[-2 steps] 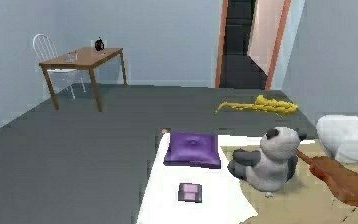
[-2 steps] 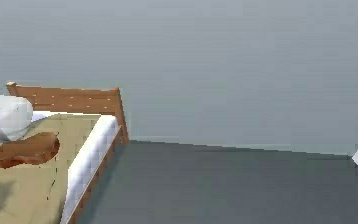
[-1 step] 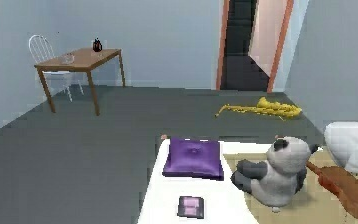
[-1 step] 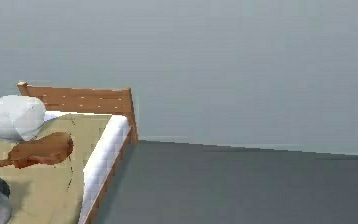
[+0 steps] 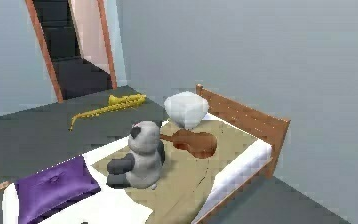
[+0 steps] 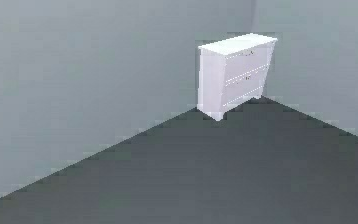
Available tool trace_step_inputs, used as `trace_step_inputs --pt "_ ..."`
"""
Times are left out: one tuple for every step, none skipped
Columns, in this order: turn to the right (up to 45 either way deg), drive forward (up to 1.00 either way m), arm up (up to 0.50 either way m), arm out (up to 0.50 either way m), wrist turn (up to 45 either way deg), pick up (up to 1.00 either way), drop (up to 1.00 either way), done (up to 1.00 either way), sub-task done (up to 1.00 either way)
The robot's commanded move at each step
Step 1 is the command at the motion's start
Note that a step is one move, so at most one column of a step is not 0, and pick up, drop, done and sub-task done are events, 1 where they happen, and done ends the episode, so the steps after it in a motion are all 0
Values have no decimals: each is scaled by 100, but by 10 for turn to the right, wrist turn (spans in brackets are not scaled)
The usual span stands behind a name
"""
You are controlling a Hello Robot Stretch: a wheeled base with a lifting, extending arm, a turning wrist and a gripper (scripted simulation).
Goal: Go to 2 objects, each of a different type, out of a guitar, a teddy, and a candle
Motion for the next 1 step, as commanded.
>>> trace_step_inputs --pt "120 0 0 0 0 0 0 0 0"
